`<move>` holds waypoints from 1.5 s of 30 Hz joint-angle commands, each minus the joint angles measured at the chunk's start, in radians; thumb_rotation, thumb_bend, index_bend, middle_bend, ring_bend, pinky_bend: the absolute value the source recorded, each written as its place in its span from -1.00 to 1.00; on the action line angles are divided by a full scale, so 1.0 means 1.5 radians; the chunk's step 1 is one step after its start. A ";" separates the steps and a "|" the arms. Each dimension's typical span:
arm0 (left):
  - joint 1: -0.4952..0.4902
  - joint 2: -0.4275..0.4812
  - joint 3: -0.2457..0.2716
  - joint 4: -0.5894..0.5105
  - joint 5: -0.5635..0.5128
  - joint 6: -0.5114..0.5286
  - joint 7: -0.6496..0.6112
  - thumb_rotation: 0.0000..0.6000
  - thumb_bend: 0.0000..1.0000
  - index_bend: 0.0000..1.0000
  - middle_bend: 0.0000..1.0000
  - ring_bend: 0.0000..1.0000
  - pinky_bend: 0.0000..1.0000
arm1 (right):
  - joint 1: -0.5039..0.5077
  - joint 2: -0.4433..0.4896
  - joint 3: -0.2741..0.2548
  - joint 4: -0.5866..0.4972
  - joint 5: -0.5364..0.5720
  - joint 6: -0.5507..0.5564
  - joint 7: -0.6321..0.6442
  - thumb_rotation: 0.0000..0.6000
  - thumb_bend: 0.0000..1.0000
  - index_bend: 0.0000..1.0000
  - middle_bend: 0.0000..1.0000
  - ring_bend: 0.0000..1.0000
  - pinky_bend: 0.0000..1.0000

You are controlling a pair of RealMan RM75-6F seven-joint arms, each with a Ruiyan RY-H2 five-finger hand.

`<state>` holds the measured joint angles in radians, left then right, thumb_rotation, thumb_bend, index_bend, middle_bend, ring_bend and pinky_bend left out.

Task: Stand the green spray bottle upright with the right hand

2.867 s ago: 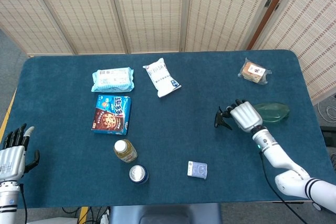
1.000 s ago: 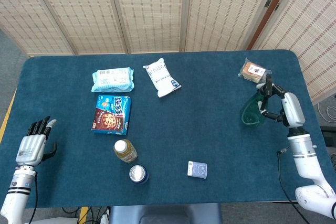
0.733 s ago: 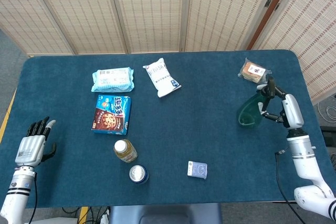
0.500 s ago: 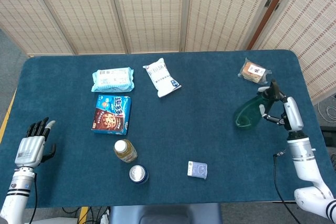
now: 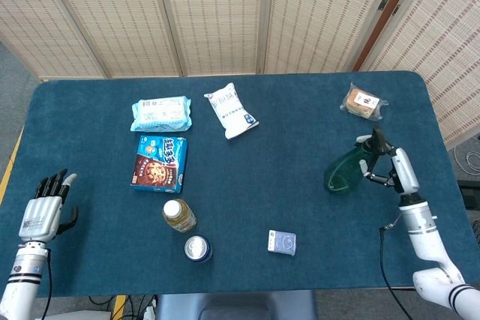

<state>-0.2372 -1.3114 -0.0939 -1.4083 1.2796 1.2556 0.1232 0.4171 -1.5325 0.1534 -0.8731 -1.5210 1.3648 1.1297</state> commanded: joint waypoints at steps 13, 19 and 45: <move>0.005 0.001 0.001 -0.003 0.000 0.008 0.003 1.00 0.01 -0.91 -1.00 -1.00 -1.00 | -0.001 -0.026 -0.015 0.044 -0.007 0.008 0.017 1.00 -0.31 -0.13 0.00 -0.33 -0.10; 0.007 0.004 0.001 -0.010 -0.001 0.011 0.009 1.00 0.01 -0.91 -1.00 -1.00 -1.00 | -0.001 -0.026 -0.015 0.050 -0.011 0.022 0.033 1.00 -0.39 -0.18 -0.18 -0.41 -0.15; 0.009 0.006 0.003 -0.033 -0.003 0.019 0.039 1.00 0.01 -0.91 -1.00 -1.00 -1.00 | -0.014 -0.002 -0.022 0.036 -0.018 0.055 0.046 1.00 -0.55 -0.63 -0.64 -0.70 -0.53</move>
<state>-0.2244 -1.3025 -0.0893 -1.4584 1.2748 1.2834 0.1813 0.3958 -1.5350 0.1203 -0.8199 -1.5473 1.4469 1.1980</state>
